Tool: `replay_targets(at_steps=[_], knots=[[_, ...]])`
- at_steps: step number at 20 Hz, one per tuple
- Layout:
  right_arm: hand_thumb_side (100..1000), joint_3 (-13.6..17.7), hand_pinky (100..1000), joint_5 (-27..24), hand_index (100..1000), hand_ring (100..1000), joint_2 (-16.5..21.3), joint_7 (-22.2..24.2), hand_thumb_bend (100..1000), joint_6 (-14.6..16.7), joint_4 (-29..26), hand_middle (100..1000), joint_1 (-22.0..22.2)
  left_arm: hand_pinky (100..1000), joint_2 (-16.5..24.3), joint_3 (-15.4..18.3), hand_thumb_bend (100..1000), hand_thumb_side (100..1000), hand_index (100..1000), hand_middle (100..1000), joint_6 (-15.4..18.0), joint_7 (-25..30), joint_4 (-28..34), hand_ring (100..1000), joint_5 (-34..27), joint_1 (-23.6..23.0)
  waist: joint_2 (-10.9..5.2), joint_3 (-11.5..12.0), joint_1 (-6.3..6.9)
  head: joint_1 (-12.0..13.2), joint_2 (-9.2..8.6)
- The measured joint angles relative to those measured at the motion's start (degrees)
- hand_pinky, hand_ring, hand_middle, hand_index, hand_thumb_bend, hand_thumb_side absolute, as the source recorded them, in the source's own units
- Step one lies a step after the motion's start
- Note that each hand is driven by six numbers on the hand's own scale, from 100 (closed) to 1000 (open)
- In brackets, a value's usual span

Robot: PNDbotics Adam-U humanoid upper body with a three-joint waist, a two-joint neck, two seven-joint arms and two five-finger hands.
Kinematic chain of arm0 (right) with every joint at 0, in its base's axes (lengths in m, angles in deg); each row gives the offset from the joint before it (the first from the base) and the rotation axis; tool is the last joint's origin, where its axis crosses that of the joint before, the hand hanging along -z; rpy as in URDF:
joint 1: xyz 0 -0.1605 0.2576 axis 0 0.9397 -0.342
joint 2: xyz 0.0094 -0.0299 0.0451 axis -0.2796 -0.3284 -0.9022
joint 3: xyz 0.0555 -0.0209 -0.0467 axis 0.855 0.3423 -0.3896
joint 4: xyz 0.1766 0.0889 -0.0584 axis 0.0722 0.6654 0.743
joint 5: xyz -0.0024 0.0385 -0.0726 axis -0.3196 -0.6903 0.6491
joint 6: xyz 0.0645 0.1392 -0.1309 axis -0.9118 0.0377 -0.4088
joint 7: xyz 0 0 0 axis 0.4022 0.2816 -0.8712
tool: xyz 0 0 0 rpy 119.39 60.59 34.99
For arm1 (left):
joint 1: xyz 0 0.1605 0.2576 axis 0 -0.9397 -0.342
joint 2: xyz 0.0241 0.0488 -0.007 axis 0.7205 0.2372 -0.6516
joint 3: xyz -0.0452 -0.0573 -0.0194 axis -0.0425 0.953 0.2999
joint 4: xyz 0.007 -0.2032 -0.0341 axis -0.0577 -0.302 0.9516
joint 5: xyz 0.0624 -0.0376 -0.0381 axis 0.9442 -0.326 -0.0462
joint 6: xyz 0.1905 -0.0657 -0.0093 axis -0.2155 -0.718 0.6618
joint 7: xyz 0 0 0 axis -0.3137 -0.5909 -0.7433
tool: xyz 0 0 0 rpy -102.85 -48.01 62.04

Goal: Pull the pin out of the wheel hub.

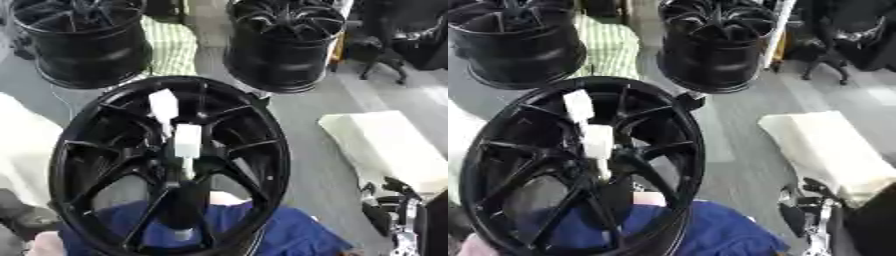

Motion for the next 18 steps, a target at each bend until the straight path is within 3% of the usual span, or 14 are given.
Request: replay_targets(at_steps=[8, 9, 18], knots=[[164, 0.0, 482, 0.0, 732, 524, 0.0, 0.0, 206, 0.0, 0.0, 630, 0.0, 569, 0.0, 0.0, 711, 613, 874, 531, 0.05, 0.39, 0.0, 608, 0.14, 0.0, 0.0, 0.0, 0.0, -0.14, 0.0], [164, 0.0, 483, 0.0, 732, 524, 0.0, 0.0, 207, 0.0, 0.0, 630, 0.0, 571, 0.0, 0.0, 670, 637, 875, 533, 0.05, 0.41, 0.0, 609, 0.14, 0.0, 0.0, 0.0, 0.0, -0.14, 0.0], [176, 0.01, 492, 0.03, 748, 531, 0.3, 0.51, 217, -0.46, -0.07, 642, 0.04, 572, 0.0, 0.0, 615, 656, 878, 535, -0.27, 0.71, 0.0, 611, 0.15, 0.0, 0.0, 0.16, -0.01, -0.16, 0.0]])
